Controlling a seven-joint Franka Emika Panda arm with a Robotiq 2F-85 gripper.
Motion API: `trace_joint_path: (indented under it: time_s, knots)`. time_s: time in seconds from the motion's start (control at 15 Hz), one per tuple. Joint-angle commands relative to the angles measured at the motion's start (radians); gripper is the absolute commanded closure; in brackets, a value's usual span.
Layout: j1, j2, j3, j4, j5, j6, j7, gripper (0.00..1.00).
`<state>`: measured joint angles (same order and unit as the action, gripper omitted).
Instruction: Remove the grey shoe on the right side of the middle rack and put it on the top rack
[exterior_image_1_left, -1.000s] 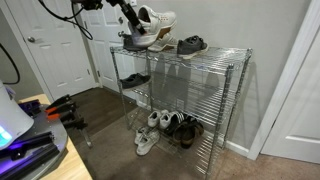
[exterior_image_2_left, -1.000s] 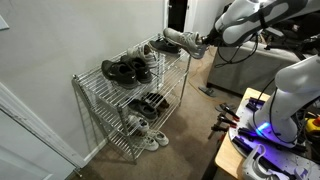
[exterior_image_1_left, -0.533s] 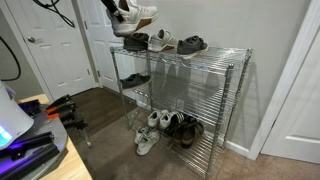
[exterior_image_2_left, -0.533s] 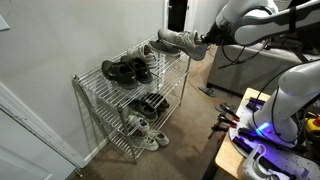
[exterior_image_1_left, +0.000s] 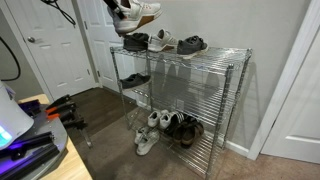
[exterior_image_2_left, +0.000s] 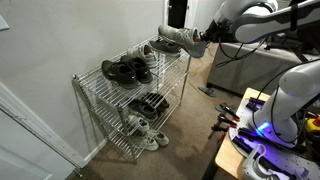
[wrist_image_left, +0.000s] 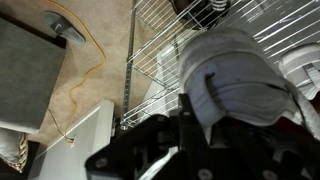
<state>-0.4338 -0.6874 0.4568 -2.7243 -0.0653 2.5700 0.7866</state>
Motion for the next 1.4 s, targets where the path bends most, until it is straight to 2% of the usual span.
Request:
trace_joint_path:
  time_s: [0.0,0.2,0.47,0.6,0.93,1.33]
  knots:
    - [-0.024,0.124,-0.010,0.091,-0.090,0.108,0.084,0.94]
    - [-0.059,0.233,-0.001,0.152,-0.155,0.167,0.134,0.93]
    - [-0.075,0.388,-0.012,0.255,-0.256,0.118,0.246,0.94]
    - [-0.053,0.460,-0.039,0.304,-0.319,0.092,0.319,0.94]
    - [0.097,0.605,-0.179,0.421,-0.433,0.001,0.462,0.94]
    - [0.288,0.743,-0.348,0.538,-0.441,-0.035,0.532,0.94]
